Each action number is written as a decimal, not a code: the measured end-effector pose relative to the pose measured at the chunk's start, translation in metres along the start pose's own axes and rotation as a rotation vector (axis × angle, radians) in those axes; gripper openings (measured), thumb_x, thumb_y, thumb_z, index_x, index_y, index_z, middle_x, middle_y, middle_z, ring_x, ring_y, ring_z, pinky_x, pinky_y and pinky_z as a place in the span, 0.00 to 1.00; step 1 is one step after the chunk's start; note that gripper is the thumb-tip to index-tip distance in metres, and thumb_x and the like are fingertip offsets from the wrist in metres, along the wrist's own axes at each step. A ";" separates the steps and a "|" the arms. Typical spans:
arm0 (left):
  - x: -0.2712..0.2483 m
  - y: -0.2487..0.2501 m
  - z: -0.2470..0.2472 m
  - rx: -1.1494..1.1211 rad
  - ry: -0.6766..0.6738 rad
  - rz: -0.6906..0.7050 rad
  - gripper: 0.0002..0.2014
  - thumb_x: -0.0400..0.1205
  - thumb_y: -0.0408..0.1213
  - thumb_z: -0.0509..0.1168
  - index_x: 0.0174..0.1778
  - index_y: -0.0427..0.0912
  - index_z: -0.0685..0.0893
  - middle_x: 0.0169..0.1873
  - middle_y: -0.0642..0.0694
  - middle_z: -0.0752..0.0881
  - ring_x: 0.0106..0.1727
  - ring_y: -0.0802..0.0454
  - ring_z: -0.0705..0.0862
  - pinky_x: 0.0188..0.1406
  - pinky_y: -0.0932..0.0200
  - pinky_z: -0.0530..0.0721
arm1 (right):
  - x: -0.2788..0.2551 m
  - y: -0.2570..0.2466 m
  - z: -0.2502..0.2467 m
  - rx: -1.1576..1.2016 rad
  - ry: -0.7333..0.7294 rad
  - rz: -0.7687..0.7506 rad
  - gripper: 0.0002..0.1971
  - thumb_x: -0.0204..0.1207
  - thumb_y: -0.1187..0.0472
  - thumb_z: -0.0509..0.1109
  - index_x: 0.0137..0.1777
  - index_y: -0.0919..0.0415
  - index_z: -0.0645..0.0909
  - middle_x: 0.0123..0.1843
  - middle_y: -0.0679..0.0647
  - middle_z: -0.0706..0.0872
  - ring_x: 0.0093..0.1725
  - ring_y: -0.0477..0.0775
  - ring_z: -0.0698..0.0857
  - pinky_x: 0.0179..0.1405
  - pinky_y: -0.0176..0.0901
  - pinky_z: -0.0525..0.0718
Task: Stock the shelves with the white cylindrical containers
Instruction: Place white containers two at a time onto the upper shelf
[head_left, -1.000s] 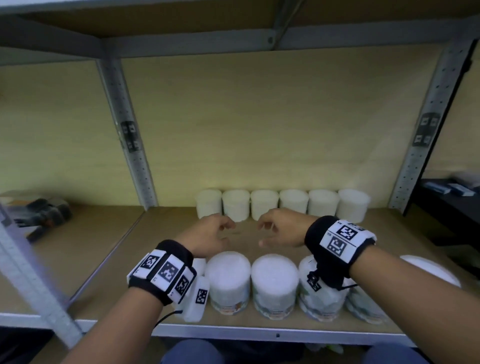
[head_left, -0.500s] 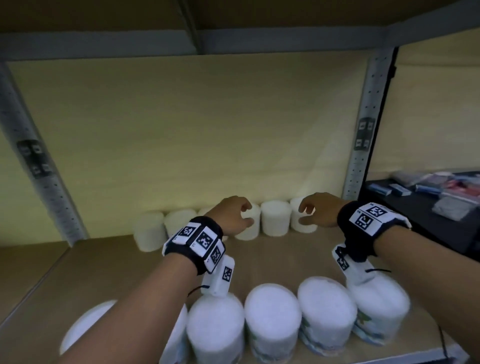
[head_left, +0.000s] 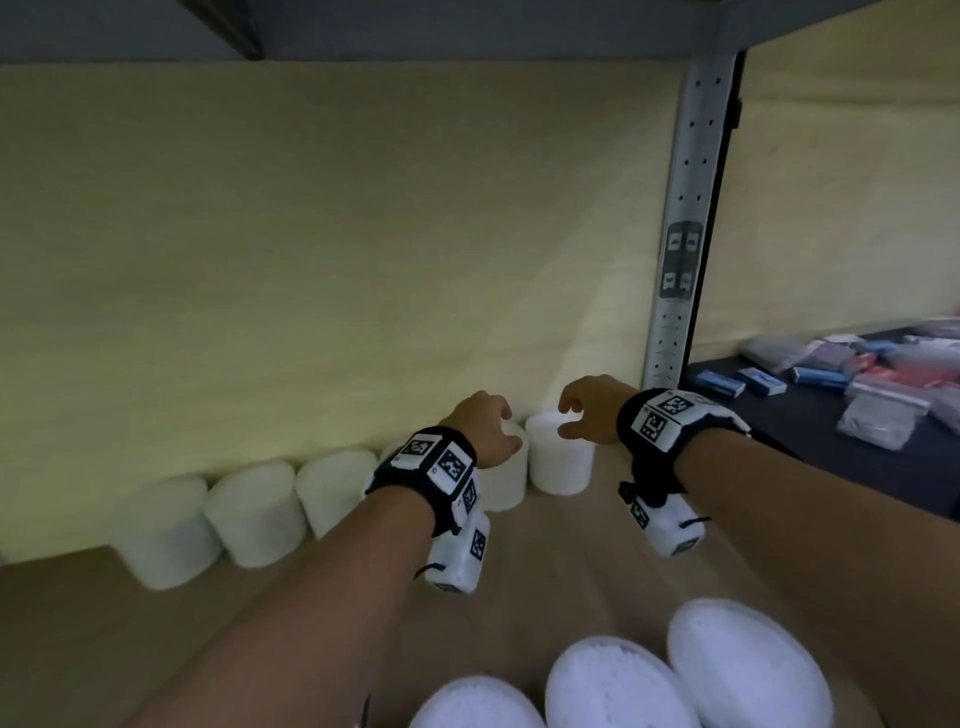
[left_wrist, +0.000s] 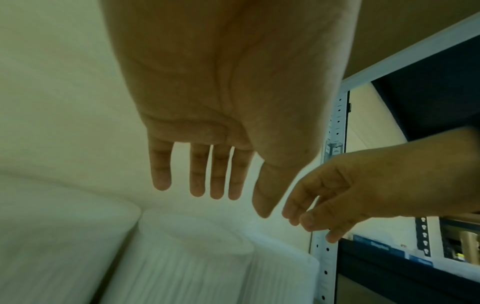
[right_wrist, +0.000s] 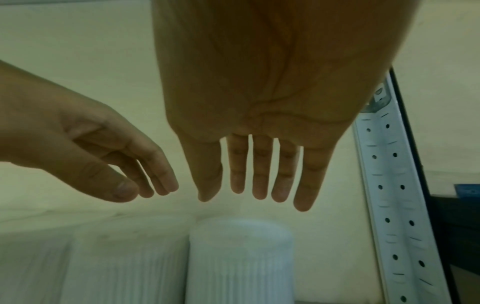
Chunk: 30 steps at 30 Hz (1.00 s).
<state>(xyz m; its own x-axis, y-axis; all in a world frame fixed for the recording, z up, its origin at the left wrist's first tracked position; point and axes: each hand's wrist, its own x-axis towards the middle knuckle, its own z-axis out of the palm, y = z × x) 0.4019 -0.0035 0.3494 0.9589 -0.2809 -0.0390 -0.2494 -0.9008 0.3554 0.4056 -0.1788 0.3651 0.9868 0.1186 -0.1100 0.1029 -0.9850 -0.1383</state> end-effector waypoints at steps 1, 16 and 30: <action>0.006 -0.001 0.003 0.006 -0.002 -0.007 0.27 0.80 0.46 0.66 0.74 0.40 0.72 0.73 0.40 0.72 0.72 0.43 0.74 0.71 0.48 0.76 | 0.005 0.000 0.001 -0.008 -0.011 0.000 0.24 0.79 0.48 0.67 0.71 0.58 0.74 0.73 0.56 0.75 0.72 0.57 0.74 0.71 0.48 0.75; 0.029 -0.022 0.023 0.074 -0.019 -0.002 0.28 0.79 0.50 0.67 0.73 0.41 0.74 0.73 0.42 0.72 0.73 0.44 0.73 0.72 0.46 0.74 | 0.036 0.001 0.020 -0.073 -0.064 -0.013 0.26 0.80 0.48 0.66 0.72 0.63 0.74 0.73 0.59 0.75 0.72 0.60 0.75 0.71 0.49 0.74; 0.029 -0.026 0.026 0.124 0.001 0.041 0.26 0.80 0.51 0.66 0.71 0.42 0.75 0.69 0.43 0.74 0.70 0.43 0.74 0.71 0.44 0.74 | 0.032 0.004 0.012 -0.060 -0.097 -0.083 0.22 0.75 0.65 0.72 0.70 0.55 0.80 0.74 0.54 0.74 0.72 0.57 0.76 0.69 0.45 0.76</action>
<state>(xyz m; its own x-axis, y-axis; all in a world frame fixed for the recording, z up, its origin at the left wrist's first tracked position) 0.4325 0.0033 0.3146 0.9478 -0.3178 -0.0259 -0.3030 -0.9228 0.2381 0.4359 -0.1778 0.3493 0.9583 0.2084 -0.1957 0.1935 -0.9767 -0.0925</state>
